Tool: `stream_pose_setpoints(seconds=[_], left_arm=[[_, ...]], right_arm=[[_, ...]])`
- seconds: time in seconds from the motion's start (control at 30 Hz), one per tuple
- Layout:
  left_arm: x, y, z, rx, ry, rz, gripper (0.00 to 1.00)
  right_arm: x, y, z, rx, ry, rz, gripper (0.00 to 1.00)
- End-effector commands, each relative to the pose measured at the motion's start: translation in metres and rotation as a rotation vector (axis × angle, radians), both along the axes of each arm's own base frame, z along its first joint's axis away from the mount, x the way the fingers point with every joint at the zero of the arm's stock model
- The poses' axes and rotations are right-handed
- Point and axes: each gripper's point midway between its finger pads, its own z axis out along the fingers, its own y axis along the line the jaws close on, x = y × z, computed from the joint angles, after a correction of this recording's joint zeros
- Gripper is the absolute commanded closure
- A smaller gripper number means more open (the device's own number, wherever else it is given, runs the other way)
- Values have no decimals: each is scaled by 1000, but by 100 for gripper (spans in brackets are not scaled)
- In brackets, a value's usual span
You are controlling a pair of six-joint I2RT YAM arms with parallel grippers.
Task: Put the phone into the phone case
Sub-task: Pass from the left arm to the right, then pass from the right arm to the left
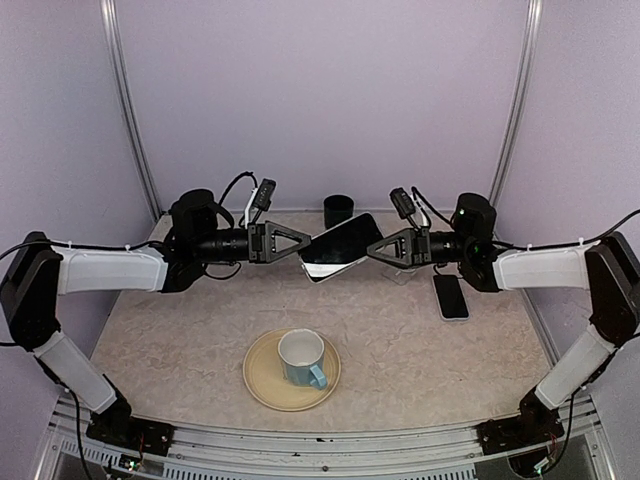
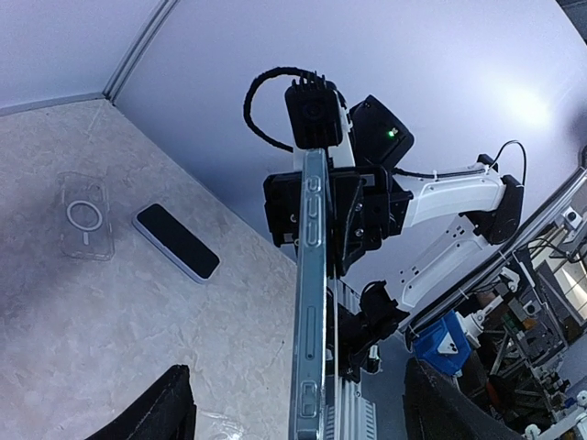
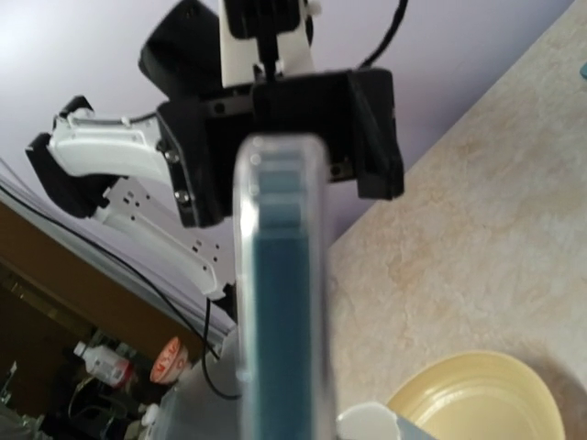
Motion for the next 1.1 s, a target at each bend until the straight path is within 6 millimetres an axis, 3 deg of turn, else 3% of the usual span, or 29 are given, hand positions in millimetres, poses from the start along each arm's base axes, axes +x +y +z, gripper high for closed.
stream_pose_setpoints(seconds=[0.0, 0.37, 0.7, 1.07], left_arm=[[-5, -5, -1, 40, -32, -44, 24], [-14, -21, -1, 106, -61, -125, 27], [-25, -29, -5, 138, -60, -197, 45], [-30, -34, -8, 173, -68, -222, 72]], right_arm=[[-14, 1, 23, 13, -103, 59, 100], [-19, -1, 19, -30, -113, 88, 100], [-21, 0, 18, -63, -137, 118, 100], [-22, -1, 8, -86, -133, 122, 100]])
